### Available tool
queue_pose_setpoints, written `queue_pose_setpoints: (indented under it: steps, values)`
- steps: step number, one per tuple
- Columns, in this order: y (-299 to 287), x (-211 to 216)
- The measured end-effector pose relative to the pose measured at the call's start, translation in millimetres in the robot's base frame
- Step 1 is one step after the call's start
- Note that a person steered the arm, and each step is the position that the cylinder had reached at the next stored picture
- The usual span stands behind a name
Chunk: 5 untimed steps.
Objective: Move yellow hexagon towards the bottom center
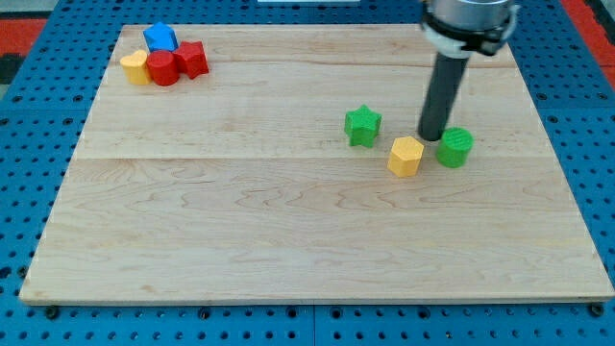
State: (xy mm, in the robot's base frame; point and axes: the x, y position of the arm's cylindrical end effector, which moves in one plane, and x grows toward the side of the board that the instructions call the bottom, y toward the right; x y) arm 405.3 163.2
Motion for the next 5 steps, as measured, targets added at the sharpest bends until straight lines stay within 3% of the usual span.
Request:
queue_pose_setpoints:
  steps: [1, 3, 5]
  values:
    - [44.2, -22.3]
    - [59.8, 40.1]
    - [-62.9, 39.5]
